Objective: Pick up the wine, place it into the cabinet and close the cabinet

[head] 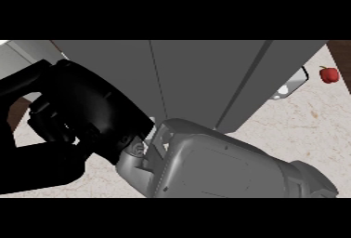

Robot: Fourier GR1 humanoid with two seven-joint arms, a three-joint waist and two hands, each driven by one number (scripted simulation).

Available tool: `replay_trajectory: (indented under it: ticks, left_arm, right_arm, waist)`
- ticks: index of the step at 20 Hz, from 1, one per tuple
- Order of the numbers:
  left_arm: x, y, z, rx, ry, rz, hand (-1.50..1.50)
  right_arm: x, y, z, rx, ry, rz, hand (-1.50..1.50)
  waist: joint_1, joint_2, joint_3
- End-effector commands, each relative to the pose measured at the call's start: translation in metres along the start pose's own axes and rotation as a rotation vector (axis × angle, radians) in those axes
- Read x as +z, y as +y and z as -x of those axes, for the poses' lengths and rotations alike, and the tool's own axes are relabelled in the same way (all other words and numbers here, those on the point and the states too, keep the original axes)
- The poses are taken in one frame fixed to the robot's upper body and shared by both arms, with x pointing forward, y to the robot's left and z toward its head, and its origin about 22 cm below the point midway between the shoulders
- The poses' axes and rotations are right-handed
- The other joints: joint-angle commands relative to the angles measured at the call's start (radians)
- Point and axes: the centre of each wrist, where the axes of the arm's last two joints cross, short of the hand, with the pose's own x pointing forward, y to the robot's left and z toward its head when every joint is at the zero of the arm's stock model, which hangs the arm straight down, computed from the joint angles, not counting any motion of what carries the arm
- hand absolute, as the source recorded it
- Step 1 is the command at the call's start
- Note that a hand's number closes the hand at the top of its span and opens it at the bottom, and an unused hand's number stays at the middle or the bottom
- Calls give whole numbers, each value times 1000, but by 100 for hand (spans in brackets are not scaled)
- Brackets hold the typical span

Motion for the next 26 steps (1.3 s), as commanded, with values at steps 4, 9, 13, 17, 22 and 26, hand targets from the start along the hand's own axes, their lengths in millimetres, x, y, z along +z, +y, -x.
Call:
replay_trajectory:
  ticks: [4,9,13,17,22,26]
  left_arm:
    - [-10,9,-6,3,-13,20,-150]
    - [-17,20,-22,-7,-31,-10,-150]
    - [-15,41,-25,-24,-32,-12,-150]
    - [-5,32,-30,-35,-28,-25,-150]
    - [-12,28,-30,-26,-26,2,-150]
    - [-14,22,-28,20,-18,39,-150]
  right_arm:
    - [-30,-13,4,-121,216,-333,150]
    - [-55,-54,23,-261,244,-289,150]
    - [-69,-74,33,-159,143,-122,150]
    - [-66,-116,58,-160,114,5,150]
    - [-52,-155,67,-131,124,94,150]
    - [-41,-169,85,-153,123,123,150]
  waist:
    - [21,14,0]
    - [-20,1,2]
    - [-27,1,1]
    - [-25,1,2]
    - [-41,9,2]
    - [-52,14,2]
